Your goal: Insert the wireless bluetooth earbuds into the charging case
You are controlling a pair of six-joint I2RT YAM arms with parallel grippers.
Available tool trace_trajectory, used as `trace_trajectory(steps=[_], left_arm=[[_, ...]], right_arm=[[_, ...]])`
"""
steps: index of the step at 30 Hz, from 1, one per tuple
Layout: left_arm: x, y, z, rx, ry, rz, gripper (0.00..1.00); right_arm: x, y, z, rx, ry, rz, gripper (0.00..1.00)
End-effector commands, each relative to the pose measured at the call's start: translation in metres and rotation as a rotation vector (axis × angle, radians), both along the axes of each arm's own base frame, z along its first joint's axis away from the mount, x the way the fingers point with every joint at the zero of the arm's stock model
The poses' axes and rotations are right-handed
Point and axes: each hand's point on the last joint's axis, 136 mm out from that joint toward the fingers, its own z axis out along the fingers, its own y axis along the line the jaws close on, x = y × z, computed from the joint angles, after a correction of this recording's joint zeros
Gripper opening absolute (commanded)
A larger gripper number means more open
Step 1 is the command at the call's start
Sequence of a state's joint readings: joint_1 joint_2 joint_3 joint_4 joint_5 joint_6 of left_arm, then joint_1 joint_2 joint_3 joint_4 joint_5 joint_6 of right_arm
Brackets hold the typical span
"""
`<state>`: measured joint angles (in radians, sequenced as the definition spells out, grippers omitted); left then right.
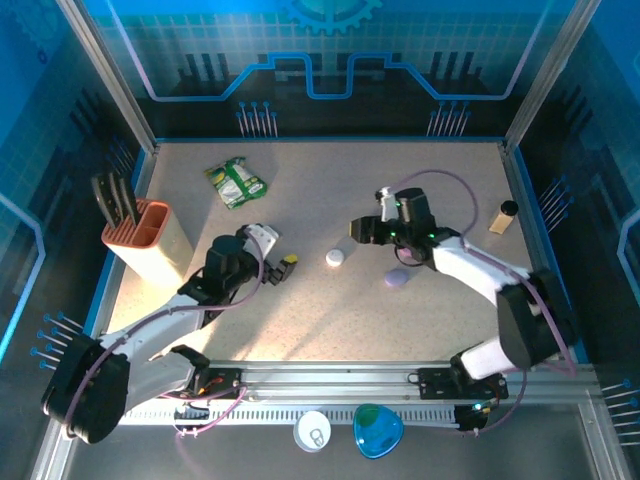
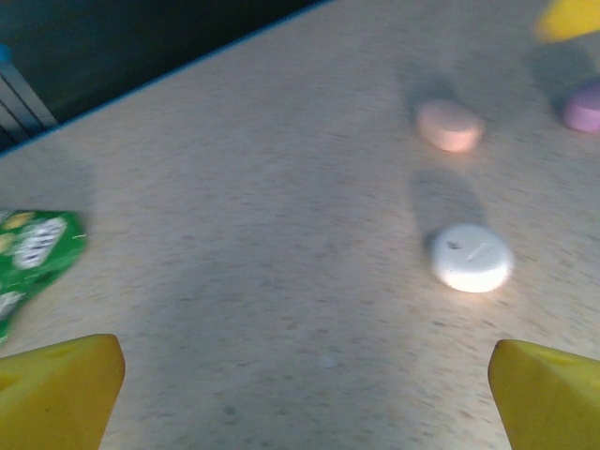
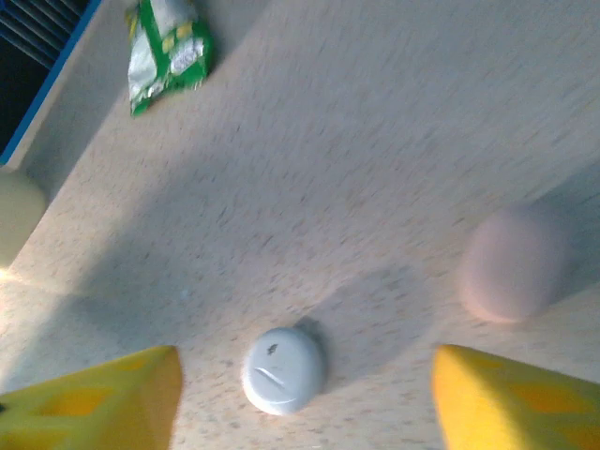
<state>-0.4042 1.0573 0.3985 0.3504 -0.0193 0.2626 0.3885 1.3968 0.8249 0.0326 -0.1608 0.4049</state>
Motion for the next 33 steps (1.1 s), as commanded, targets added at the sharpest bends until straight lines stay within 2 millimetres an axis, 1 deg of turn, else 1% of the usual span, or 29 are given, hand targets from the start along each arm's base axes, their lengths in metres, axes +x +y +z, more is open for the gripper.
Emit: trace_trajectory(steps=[1, 3, 4, 5, 6, 7, 8, 10, 11, 13, 16, 17, 18, 21, 23, 28, 30, 33], left_arm=[[0.011, 0.043, 0.011, -0.035, -0.068, 0.223, 0.99], [0.015, 0.062, 0.016, -0.054, -0.125, 0.291, 0.99], [0.017, 0.069, 0.016, -0.062, -0.139, 0.319, 0.99], [0.019, 0.078, 0.015, -0.074, -0.148, 0.354, 0.99], [0.022, 0.087, 0.012, -0.087, -0.140, 0.384, 0.99], [0.025, 0.093, 0.008, -0.103, -0.123, 0.405, 0.99], [0.028, 0.099, 0.003, -0.122, -0.104, 0.422, 0.99], [0.032, 0.107, -0.006, -0.155, -0.093, 0.440, 0.99], [0.034, 0.109, -0.011, -0.165, -0.097, 0.440, 0.99], [0.040, 0.115, -0.018, -0.184, -0.096, 0.458, 0.99], [0.051, 0.117, -0.018, -0.212, -0.089, 0.463, 0.99], [0.056, 0.117, -0.019, -0.203, -0.087, 0.455, 0.99], [0.060, 0.118, -0.020, -0.189, -0.078, 0.460, 0.99], [0.071, 0.120, -0.024, -0.173, -0.072, 0.465, 0.99], [0.076, 0.123, -0.029, -0.181, -0.038, 0.470, 0.99], [0.079, 0.133, -0.039, -0.223, -0.023, 0.495, 0.99], [0.080, 0.136, -0.048, -0.235, -0.022, 0.504, 0.99], [0.080, 0.141, -0.051, -0.244, -0.013, 0.527, 0.99]], right_arm=[[0.003, -0.050, 0.026, -0.169, -0.194, -0.134, 0.85], [0.000, -0.082, 0.040, -0.291, -0.300, -0.217, 0.98], [-0.003, -0.096, 0.038, -0.346, -0.328, -0.255, 1.00], [-0.005, -0.112, 0.040, -0.394, -0.372, -0.297, 1.00], [-0.007, -0.127, 0.038, -0.427, -0.395, -0.348, 1.00], [-0.008, -0.139, 0.033, -0.442, -0.401, -0.381, 1.00], [-0.009, -0.150, 0.025, -0.453, -0.392, -0.399, 1.00], [-0.011, -0.164, 0.006, -0.464, -0.358, -0.414, 1.00], [-0.009, -0.170, 0.001, -0.463, -0.360, -0.431, 1.00], [-0.007, -0.178, -0.012, -0.461, -0.352, -0.442, 1.00], [-0.003, -0.186, -0.035, -0.433, -0.319, -0.460, 1.00], [0.000, -0.189, -0.040, -0.428, -0.295, -0.462, 1.00], [0.003, -0.188, -0.039, -0.420, -0.299, -0.451, 1.00], [0.011, -0.189, -0.030, -0.378, -0.382, -0.464, 1.00], [0.016, -0.192, -0.031, -0.340, -0.372, -0.456, 1.00], [0.020, -0.201, -0.027, -0.272, -0.409, -0.470, 1.00], [0.020, -0.203, -0.027, -0.260, -0.420, -0.473, 1.00], [0.016, -0.207, -0.026, -0.269, -0.420, -0.487, 1.00]])
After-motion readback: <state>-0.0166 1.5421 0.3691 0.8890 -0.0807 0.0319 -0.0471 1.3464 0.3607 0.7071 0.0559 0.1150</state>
